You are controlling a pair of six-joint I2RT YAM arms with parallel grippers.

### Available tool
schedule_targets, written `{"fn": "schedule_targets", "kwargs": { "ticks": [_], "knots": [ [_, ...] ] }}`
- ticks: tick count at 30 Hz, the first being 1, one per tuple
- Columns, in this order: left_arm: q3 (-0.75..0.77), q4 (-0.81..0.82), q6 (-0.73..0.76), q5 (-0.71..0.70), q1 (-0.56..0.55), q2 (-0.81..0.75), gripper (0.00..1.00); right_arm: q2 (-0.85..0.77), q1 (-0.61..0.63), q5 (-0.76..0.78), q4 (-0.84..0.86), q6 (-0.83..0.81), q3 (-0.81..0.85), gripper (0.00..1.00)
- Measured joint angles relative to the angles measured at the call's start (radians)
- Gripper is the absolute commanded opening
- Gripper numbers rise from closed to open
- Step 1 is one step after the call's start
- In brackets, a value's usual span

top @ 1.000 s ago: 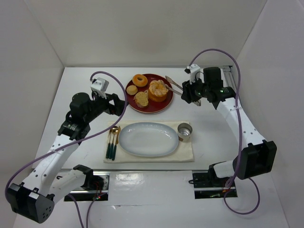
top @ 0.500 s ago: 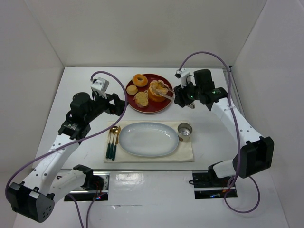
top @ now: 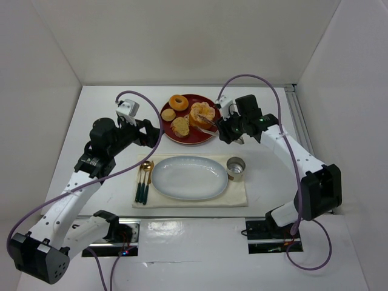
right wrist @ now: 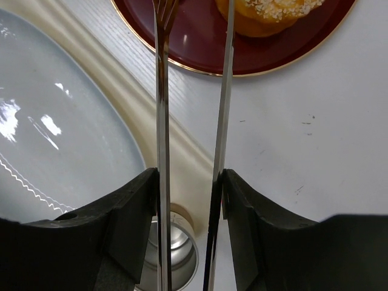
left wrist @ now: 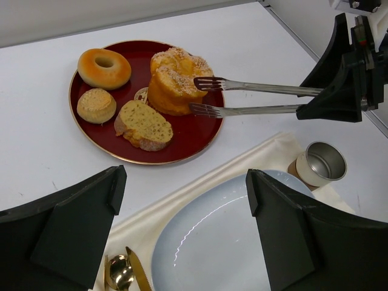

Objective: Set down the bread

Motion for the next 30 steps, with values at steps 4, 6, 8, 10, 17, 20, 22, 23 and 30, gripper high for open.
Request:
{"fn": "schedule_targets", "kwargs": {
  "ticks": [4, 6, 8, 10, 17, 20, 22, 23, 30],
  "knots": [
    [0.0, 0.0, 0.0, 0.0, 0.0, 0.0, 1.0, 0.016, 0.005, 0.027, 0.013, -0.006, -0.001, 0.55],
    [0.0, 0.0, 0.0, 0.0, 0.0, 0.0, 1.0, 0.017, 0.009, 0.036, 0.021, -0.01, -0.007, 0.55],
    [0.0, 0.0, 0.0, 0.0, 0.0, 0.0, 1.0, 0.017, 0.013, 0.043, 0.024, -0.013, -0.013, 0.55],
    [0.0, 0.0, 0.0, 0.0, 0.0, 0.0, 1.0, 0.018, 0.015, 0.049, 0.025, -0.019, -0.014, 0.55],
    [0.0, 0.0, 0.0, 0.0, 0.0, 0.0, 1.0, 0.016, 0.024, 0.052, 0.041, -0.027, -0.017, 0.55],
    [0.0, 0.0, 0.0, 0.0, 0.0, 0.0, 1.0, 0.011, 0.024, 0.053, 0.043, -0.028, -0.023, 0.55],
    [0.0, 0.0, 0.0, 0.0, 0.0, 0.0, 1.0, 0.004, 0.024, 0.053, 0.044, -0.03, -0.027, 0.55],
    [0.0, 0.0, 0.0, 0.0, 0.0, 0.0, 1.0, 0.0, 0.024, 0.053, 0.044, -0.032, -0.028, 0.55],
    [0.0, 0.0, 0.0, 0.0, 0.0, 0.0, 1.0, -0.038, 0.024, 0.057, 0.047, -0.032, -0.029, 0.55]
  ]
}}
